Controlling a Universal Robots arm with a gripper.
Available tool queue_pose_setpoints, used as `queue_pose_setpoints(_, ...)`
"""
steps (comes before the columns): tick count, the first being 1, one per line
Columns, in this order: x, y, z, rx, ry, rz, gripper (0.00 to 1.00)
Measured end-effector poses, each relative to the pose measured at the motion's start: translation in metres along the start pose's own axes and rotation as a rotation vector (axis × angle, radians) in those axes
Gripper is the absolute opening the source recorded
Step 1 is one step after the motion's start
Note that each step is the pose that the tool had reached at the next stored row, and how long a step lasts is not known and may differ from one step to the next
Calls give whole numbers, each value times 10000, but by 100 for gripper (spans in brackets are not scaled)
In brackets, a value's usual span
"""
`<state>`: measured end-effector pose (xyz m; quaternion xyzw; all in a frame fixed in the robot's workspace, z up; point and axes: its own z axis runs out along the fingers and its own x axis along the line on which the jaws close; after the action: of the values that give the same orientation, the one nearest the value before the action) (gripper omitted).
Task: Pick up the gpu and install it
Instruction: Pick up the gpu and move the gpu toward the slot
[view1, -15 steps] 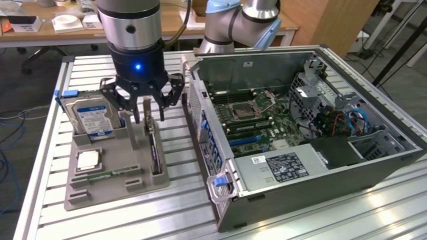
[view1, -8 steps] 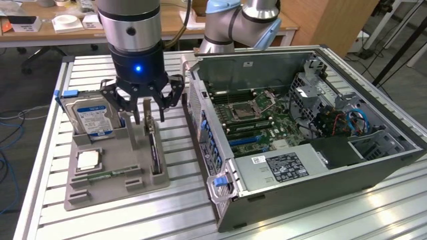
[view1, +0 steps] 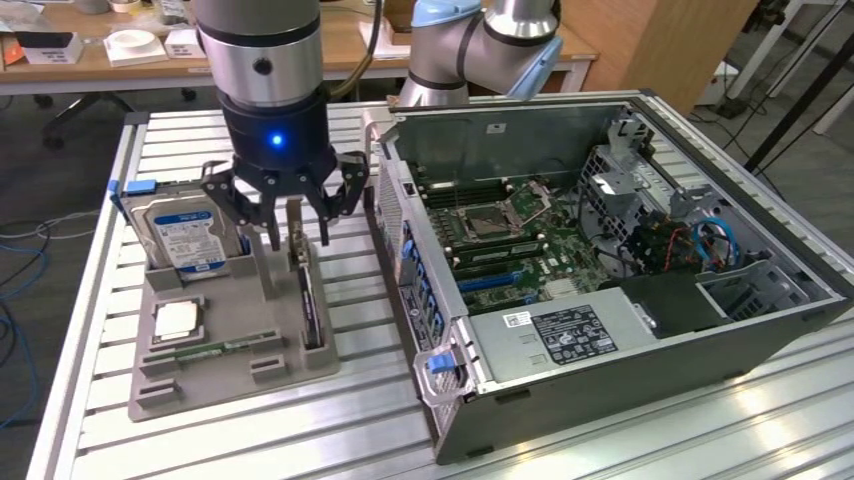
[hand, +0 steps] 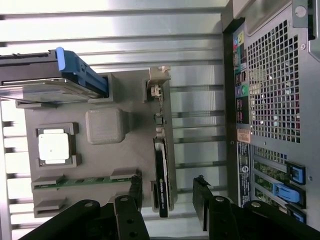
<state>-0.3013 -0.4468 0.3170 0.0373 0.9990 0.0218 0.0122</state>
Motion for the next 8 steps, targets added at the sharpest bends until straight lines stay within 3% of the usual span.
queue_pose_setpoints(8,1,-2,34,0,0,-1,53)
